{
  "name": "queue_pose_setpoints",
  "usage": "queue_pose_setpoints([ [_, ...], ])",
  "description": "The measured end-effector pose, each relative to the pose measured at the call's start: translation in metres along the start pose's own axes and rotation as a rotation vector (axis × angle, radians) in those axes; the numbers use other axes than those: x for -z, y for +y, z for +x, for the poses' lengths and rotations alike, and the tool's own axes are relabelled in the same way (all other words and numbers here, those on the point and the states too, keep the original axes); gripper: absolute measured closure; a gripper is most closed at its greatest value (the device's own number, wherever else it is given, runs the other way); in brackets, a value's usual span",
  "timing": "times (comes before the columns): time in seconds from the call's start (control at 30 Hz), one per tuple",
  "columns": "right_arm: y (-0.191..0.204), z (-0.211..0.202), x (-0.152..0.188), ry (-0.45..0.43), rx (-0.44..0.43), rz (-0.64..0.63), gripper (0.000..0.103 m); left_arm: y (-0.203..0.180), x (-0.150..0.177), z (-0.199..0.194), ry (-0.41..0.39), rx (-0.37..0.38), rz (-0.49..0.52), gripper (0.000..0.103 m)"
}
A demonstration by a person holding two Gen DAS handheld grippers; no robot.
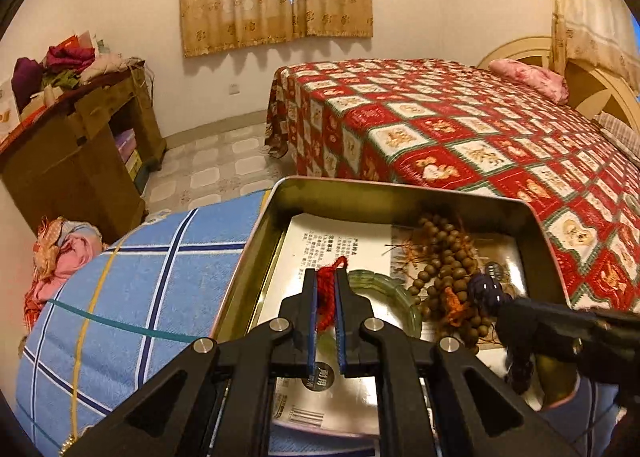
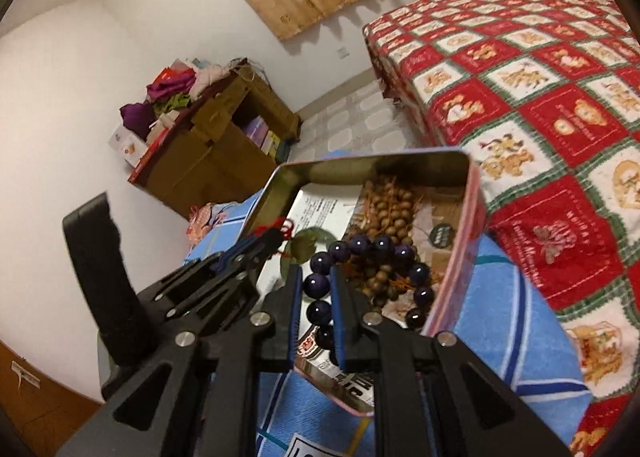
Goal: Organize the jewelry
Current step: 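Carry the red charm and purple bracelet into the pink tin and open both tools, then withdraw both tools from the tin back over the table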
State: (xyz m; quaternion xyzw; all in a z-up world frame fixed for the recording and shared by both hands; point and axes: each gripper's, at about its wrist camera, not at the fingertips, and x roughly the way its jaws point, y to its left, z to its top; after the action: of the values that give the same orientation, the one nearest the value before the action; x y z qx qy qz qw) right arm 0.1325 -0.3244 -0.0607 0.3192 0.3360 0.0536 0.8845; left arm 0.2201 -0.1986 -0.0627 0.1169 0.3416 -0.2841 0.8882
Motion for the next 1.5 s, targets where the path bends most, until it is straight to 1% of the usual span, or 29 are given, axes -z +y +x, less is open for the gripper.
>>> queue_pose_setpoints([
  [0.03, 0.002, -0.002, 0.001, -0.005, -0.012, -0.003, 0.082, 0.003, -0.001, 0.002, 0.011, 0.001, -0.013, 0.096],
  [0.07, 0.003, -0.004, 0.001, -0.005, -0.021, -0.006, 0.077, 0.004, -0.002, 0.002, 0.025, 0.008, -0.024, 0.092],
  [0.1, 0.005, -0.006, 0.000, -0.003, -0.034, -0.005, 0.073, 0.006, -0.002, 0.001, 0.037, 0.013, -0.032, 0.084],
  [0.13, 0.007, -0.012, -0.002, -0.013, -0.053, -0.002, 0.064, 0.007, -0.003, 0.000, 0.048, 0.018, -0.040, 0.077],
  [0.17, 0.010, -0.021, -0.003, -0.037, -0.059, -0.004, 0.054, 0.009, -0.003, -0.007, 0.051, 0.019, -0.049, 0.060],
  [0.2, 0.013, -0.030, -0.004, -0.065, -0.055, -0.010, 0.051, 0.011, -0.004, -0.013, 0.042, 0.016, -0.054, 0.045],
  [0.27, 0.022, -0.053, -0.008, -0.120, -0.040, -0.035, 0.050, 0.014, -0.003, -0.036, 0.000, -0.001, -0.066, 0.037],
  [0.33, 0.029, -0.077, -0.007, -0.176, -0.032, -0.035, 0.050, 0.019, -0.001, -0.056, -0.015, -0.005, -0.074, 0.037],
  [0.4, 0.036, -0.094, -0.002, -0.199, -0.030, -0.028, 0.050, 0.023, 0.006, -0.080, -0.016, -0.038, -0.090, 0.037],
  [0.47, 0.044, -0.107, 0.008, -0.206, -0.032, -0.021, 0.050, 0.024, 0.019, -0.101, -0.023, -0.047, -0.098, 0.037],
  [0.53, 0.052, -0.116, 0.024, -0.201, -0.019, -0.020, 0.050, 0.025, 0.035, -0.120, -0.022, -0.053, -0.098, 0.037],
  [0.63, 0.062, -0.117, 0.051, -0.176, -0.017, -0.012, 0.050, 0.028, 0.071, -0.152, -0.016, -0.100, -0.105, 0.036],
  [0.7, 0.067, -0.114, 0.069, -0.140, -0.029, 0.003, 0.050, 0.031, 0.087, -0.164, -0.002, -0.110, -0.128, 0.036],
  [0.77, 0.073, -0.108, 0.085, -0.112, -0.026, 0.012, 0.050, 0.039, 0.111, -0.179, 0.017, -0.114, -0.165, 0.036],
  [0.8, 0.076, -0.106, 0.092, -0.098, -0.022, 0.010, 0.050, 0.041, 0.118, -0.182, 0.020, -0.120, -0.174, 0.036],
  [0.83, 0.078, -0.104, 0.099, -0.084, -0.020, 0.006, 0.050, 0.047, 0.132, -0.190, 0.026, -0.137, -0.192, 0.036],
  [0.97, 0.093, -0.096, 0.121, -0.040, -0.023, -0.018, 0.050, 0.066, 0.167, -0.206, 0.045, -0.182, -0.244, 0.036],
  [1.1, 0.105, -0.090, 0.137, -0.004, -0.040, -0.044, 0.050, 0.089, 0.191, -0.218, 0.048, -0.213, -0.305, 0.036],
  [1.3, 0.127, -0.086, 0.153, 0.023, -0.053, -0.106, 0.050, 0.116, 0.213, -0.228, 0.044, -0.245, -0.375, 0.036],
  [1.5, 0.139, -0.081, 0.164, 0.042, -0.043, -0.160, 0.050, 0.134, 0.217, -0.231, 0.034, -0.245, -0.405, 0.036],
])
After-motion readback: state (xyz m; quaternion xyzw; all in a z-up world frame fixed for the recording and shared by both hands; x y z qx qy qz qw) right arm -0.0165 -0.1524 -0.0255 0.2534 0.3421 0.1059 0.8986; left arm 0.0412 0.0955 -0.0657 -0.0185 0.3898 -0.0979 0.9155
